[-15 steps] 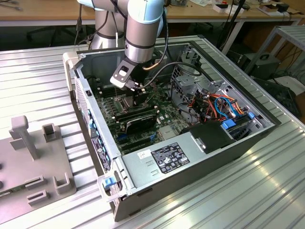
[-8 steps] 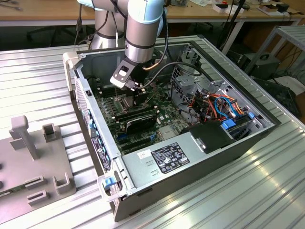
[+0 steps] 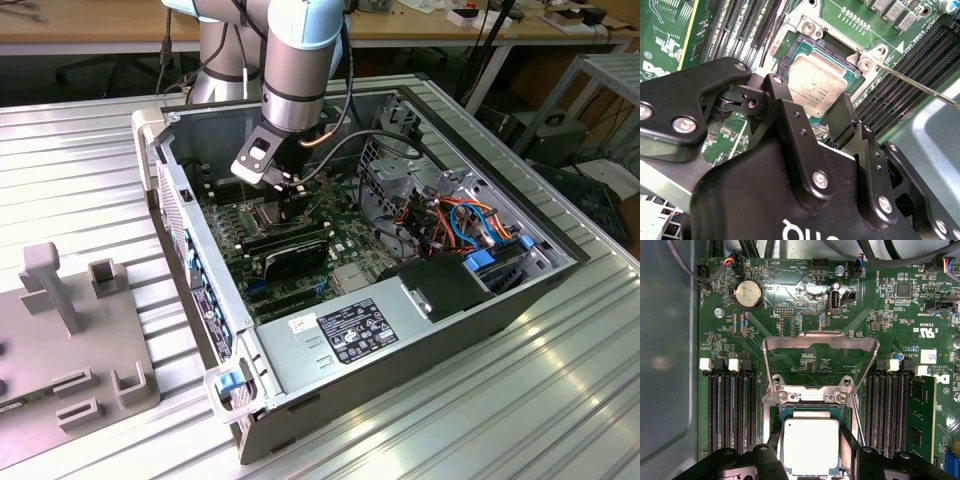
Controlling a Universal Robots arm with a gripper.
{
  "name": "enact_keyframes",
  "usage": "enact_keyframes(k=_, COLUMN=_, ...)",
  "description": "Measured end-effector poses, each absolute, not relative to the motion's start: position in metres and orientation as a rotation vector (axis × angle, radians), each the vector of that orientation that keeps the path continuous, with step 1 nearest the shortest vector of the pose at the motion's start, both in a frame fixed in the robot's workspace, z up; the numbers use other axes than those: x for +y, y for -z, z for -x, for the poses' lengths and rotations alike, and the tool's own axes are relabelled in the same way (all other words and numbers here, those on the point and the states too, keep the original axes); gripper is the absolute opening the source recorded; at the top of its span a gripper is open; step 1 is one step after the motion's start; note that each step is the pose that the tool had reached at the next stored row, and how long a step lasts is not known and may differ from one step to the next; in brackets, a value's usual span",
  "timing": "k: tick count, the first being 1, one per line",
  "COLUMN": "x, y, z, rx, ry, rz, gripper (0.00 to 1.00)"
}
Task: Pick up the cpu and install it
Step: 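Place the cpu into insertion slot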
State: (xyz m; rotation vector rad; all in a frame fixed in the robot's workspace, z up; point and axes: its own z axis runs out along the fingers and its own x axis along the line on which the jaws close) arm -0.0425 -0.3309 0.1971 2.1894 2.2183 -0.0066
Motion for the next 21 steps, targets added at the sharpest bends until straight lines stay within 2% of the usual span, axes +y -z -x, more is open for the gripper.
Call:
enact_keyframes(k=8, x=-0.3306, y=-0.1967, z=0.0421, rx=2.219, ry=0.005, rz=-2.189, gripper=0.56)
enact_keyframes(k=9, x=-0.3308, y=-0.1969, z=0.0422, rx=2.219, ry=0.006, rz=-2.189, gripper=0.62)
enact_keyframes(k=21, x=-0.3309, y=-0.2054, z=0.0422, rx=2.218, ry=0.007, rz=-2.189, gripper=0.62)
